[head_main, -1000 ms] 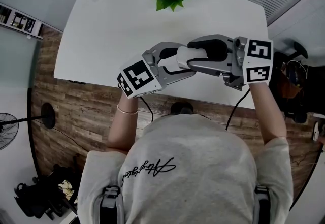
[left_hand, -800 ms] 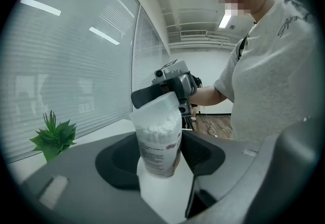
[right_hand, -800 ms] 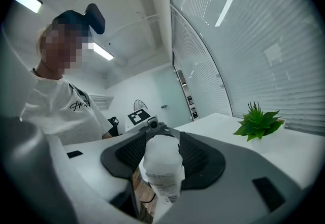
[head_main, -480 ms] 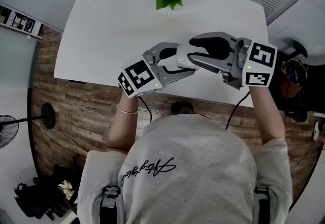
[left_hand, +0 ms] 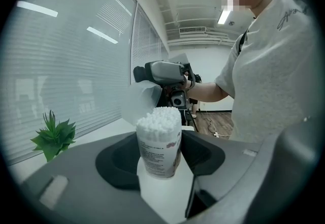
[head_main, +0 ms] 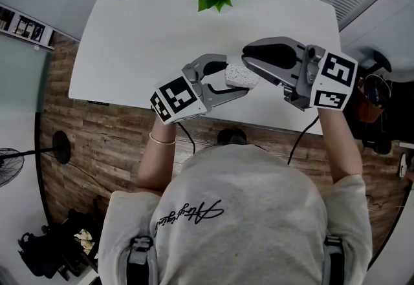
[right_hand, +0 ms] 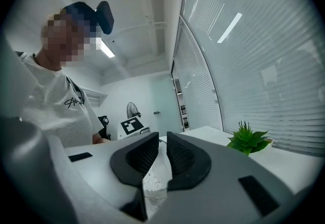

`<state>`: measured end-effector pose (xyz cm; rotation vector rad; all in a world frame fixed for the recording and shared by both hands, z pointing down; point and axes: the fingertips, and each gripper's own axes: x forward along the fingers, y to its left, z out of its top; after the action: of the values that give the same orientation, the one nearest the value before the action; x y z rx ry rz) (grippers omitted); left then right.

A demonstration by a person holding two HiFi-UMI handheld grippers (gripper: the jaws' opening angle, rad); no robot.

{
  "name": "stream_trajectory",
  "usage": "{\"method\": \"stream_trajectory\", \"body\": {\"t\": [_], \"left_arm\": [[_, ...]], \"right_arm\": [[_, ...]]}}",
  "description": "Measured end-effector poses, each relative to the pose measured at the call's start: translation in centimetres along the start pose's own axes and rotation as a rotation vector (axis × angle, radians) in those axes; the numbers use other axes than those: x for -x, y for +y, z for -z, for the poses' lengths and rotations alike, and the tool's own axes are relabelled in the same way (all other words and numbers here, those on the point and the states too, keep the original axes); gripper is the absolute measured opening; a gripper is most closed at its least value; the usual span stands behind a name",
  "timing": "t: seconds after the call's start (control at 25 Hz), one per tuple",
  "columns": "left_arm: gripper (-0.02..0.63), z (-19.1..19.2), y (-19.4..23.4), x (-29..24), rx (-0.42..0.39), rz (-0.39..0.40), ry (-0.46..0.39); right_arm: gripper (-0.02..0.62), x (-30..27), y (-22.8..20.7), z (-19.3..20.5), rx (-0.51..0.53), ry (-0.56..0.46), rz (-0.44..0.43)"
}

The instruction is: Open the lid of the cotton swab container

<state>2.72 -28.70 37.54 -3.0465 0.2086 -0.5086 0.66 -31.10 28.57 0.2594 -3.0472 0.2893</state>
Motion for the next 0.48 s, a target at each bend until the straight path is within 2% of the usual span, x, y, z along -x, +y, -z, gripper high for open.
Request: {"method": "stream_trajectory", "body": {"t": [0.48], "left_arm": [[0.238, -0.4, -0.7, -0.2, -0.01, 0.014, -0.021]], "right_arm": [[0.051, 0.7, -1.3, -0.4, -0.01, -0.016, 0.055]]}}
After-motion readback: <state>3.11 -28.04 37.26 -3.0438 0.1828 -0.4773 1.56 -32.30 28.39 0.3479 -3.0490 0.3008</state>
